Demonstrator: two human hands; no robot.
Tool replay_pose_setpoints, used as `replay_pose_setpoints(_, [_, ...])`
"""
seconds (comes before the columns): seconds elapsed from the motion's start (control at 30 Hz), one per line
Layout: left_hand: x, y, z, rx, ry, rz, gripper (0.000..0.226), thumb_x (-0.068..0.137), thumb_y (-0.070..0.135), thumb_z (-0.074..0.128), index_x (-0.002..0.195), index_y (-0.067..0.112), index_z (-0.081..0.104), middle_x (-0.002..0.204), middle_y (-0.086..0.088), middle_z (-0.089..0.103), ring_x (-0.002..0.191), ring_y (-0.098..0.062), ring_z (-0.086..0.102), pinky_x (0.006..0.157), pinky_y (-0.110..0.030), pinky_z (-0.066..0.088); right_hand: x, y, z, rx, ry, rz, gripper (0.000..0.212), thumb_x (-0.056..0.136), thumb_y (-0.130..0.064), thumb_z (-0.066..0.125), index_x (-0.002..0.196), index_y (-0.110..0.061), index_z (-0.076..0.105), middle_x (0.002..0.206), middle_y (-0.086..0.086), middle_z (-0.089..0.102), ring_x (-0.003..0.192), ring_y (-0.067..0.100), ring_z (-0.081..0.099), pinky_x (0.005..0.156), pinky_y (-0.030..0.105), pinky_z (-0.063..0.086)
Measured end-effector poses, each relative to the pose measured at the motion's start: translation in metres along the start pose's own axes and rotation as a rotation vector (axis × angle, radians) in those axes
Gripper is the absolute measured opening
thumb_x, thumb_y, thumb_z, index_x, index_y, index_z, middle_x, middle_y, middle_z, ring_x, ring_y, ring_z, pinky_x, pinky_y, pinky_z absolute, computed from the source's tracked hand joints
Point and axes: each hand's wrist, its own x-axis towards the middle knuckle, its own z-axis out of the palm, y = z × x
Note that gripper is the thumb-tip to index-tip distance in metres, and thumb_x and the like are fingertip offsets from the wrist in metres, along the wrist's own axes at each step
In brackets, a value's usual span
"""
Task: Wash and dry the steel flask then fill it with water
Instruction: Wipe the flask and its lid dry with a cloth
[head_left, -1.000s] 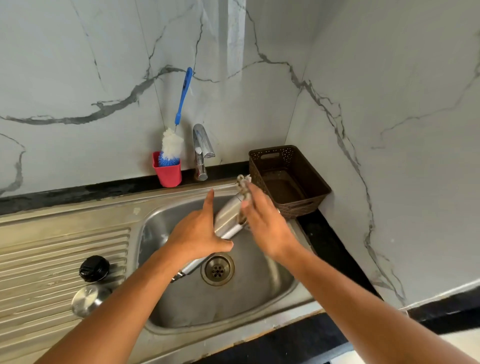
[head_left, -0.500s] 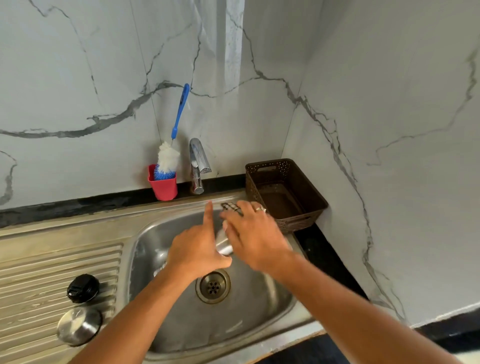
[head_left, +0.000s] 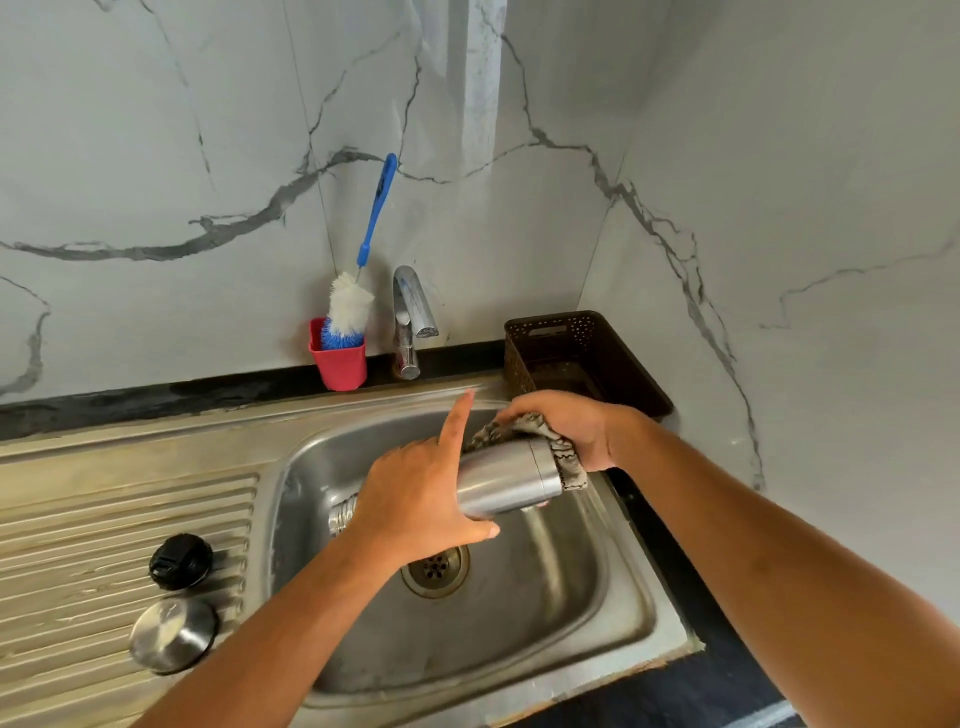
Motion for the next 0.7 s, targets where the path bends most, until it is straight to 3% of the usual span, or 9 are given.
replay_pose_setpoints(0.07, [0.0, -0.003, -0.001, -0.111, -0.021, -0.067, 0.149, 0.059, 0.083, 0.078, 0.16, 0.037, -0.022, 0.099, 0.008, 0.065, 0.084, -0.015, 0.064, 0.079, -0.034, 0.057, 0.004, 0.012, 0.0, 0.229, -0.017, -0.082, 0.047, 0.097, -0.047, 0.055, 0.121, -0.008, 0.07, 0.118, 0.022, 0.07, 0.103, 0.037, 0.068, 0.086, 0.046, 0.057])
replay_pose_setpoints(0.2, [0.0, -0.006, 0.005, -0.377, 0.016, -0.172, 0.146, 0.045, 0.096, 0.072, 0.159, 0.041, -0.001, 0.141, 0.0, 0.057, 0.111, -0.025, 0.065, 0.093, -0.048, 0.057, 0.012, 0.026, 0.017, 0.588, 0.082, -0.242, 0.054, 0.099, -0.045, 0.053, 0.132, -0.005, 0.069, 0.127, 0.023, 0.067, 0.108, 0.035, 0.066, 0.109, 0.048, 0.046])
replay_pose_setpoints(0.27, [-0.001, -0.005, 0.01, -0.482, 0.048, -0.235, 0.136, 0.045, 0.1, 0.066, 0.154, 0.039, 0.012, 0.135, 0.002, 0.059, 0.109, -0.024, 0.067, 0.092, -0.048, 0.057, 0.016, 0.026, 0.028, 0.729, 0.158, -0.326, 0.055, 0.104, -0.045, 0.048, 0.138, -0.004, 0.065, 0.132, 0.023, 0.065, 0.115, 0.036, 0.063, 0.114, 0.049, 0.043])
replay_pose_setpoints(0.33, [-0.002, -0.002, 0.014, -0.628, 0.099, -0.303, 0.117, 0.052, 0.099, 0.065, 0.143, 0.038, 0.024, 0.12, 0.008, 0.065, 0.099, -0.018, 0.07, 0.087, -0.046, 0.059, 0.017, 0.022, 0.044, 0.785, 0.25, -0.371, 0.056, 0.107, -0.05, 0.042, 0.135, -0.008, 0.068, 0.13, 0.02, 0.069, 0.116, 0.034, 0.066, 0.105, 0.046, 0.052])
replay_pose_setpoints(0.43, [-0.001, 0.006, 0.021, -0.902, 0.177, -0.418, 0.08, 0.066, 0.086, 0.068, 0.125, 0.037, 0.045, 0.108, 0.013, 0.071, 0.093, -0.009, 0.072, 0.087, -0.044, 0.06, 0.012, 0.019, 0.077, 0.6, 0.362, -0.472, 0.053, 0.109, -0.054, 0.038, 0.143, -0.022, 0.062, 0.127, 0.011, 0.071, 0.093, 0.021, 0.07, 0.061, 0.025, 0.055])
replay_pose_setpoints(0.47, [-0.002, 0.008, 0.023, -1.039, 0.201, -0.467, 0.074, 0.068, 0.083, 0.072, 0.121, 0.036, 0.053, 0.107, 0.011, 0.073, 0.093, -0.008, 0.073, 0.089, -0.045, 0.061, 0.011, 0.022, 0.087, 0.497, 0.408, -0.532, 0.048, 0.11, -0.051, 0.035, 0.15, -0.032, 0.053, 0.134, 0.005, 0.067, 0.098, 0.015, 0.067, 0.062, 0.018, 0.052])
replay_pose_setpoints(0.57, [-0.001, 0.01, 0.026, -1.416, 0.242, -0.581, 0.068, 0.073, 0.069, 0.081, 0.124, 0.026, 0.066, 0.11, -0.002, 0.079, 0.102, -0.021, 0.077, 0.096, -0.053, 0.059, 0.004, 0.037, 0.11, 0.342, 0.357, -0.62, 0.047, 0.112, -0.046, 0.032, 0.159, -0.05, 0.03, 0.15, -0.011, 0.052, 0.129, 0.004, 0.054, 0.093, 0.015, 0.048])
replay_pose_setpoints(0.63, [0.003, 0.002, 0.018, -1.584, 0.238, -0.657, 0.069, 0.077, 0.068, 0.077, 0.125, 0.019, 0.068, 0.109, -0.011, 0.079, 0.101, -0.03, 0.077, 0.094, -0.052, 0.06, 0.0, 0.054, 0.122, 0.271, 0.291, -0.587, 0.046, 0.113, -0.043, 0.035, 0.157, -0.053, 0.029, 0.148, -0.016, 0.053, 0.126, -0.003, 0.056, 0.101, 0.019, 0.048])
replay_pose_setpoints(0.7, [0.012, -0.012, 0.007, -1.592, 0.279, -0.739, 0.07, 0.077, 0.071, 0.071, 0.123, 0.019, 0.069, 0.108, -0.013, 0.078, 0.098, -0.032, 0.077, 0.088, -0.046, 0.063, -0.006, 0.077, 0.135, 0.201, 0.239, -0.539, 0.047, 0.113, -0.038, 0.036, 0.156, -0.054, 0.025, 0.141, -0.024, 0.055, 0.115, -0.016, 0.057, 0.096, 0.01, 0.048])
